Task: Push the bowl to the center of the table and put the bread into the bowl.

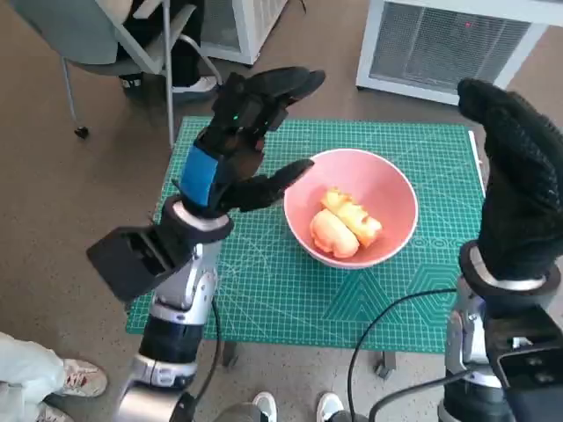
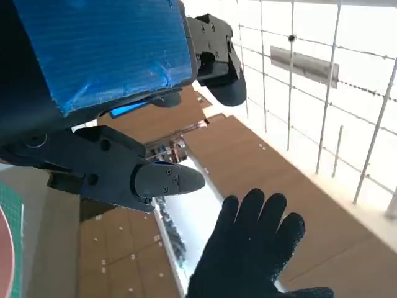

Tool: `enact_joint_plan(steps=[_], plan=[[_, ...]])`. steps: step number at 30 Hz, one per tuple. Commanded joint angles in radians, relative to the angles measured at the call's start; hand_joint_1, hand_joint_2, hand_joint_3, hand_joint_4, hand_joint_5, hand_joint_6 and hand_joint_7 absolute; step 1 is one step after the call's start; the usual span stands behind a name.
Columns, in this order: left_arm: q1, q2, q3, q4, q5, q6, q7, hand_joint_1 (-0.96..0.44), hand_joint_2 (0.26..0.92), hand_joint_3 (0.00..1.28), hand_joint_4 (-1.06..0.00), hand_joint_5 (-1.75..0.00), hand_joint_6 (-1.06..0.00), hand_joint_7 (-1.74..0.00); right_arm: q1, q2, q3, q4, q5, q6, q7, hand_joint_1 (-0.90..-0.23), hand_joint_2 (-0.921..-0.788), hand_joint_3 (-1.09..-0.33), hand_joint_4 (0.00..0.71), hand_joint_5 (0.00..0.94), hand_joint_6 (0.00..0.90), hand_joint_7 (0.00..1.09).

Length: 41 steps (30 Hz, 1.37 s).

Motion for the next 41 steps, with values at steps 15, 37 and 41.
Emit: enact_joint_plan(steps=[15,37,41], plan=[[0.059,-0.012,0.009,-0.113,0.005,0.063,0.036,-0.37,0.921,0.42,-0.04,-0.79,0.00,-1.06,-0.018,-0.020,0.015,0.008,-0.013,0.020,0.009,-0.420,-0.921,-0.516,0.390,0.002,0.138,0.70],[0.073,-0.005,0.016,-0.132,0.020,0.057,0.046,-0.37,0.921,0.42,-0.03,-0.81,0.00,-1.08,-0.026,-0.029,0.033,0.007,-0.015,0.046,0.009,-0.425,-0.921,-0.519,0.392,0.002,0.134,0.70],[0.076,-0.006,0.016,-0.136,0.026,0.056,0.051,-0.37,0.921,0.42,-0.03,-0.81,0.00,-1.08,-0.031,-0.027,0.039,0.014,-0.013,0.045,0.011,-0.420,-0.921,-0.520,0.397,0.005,0.133,0.70]])
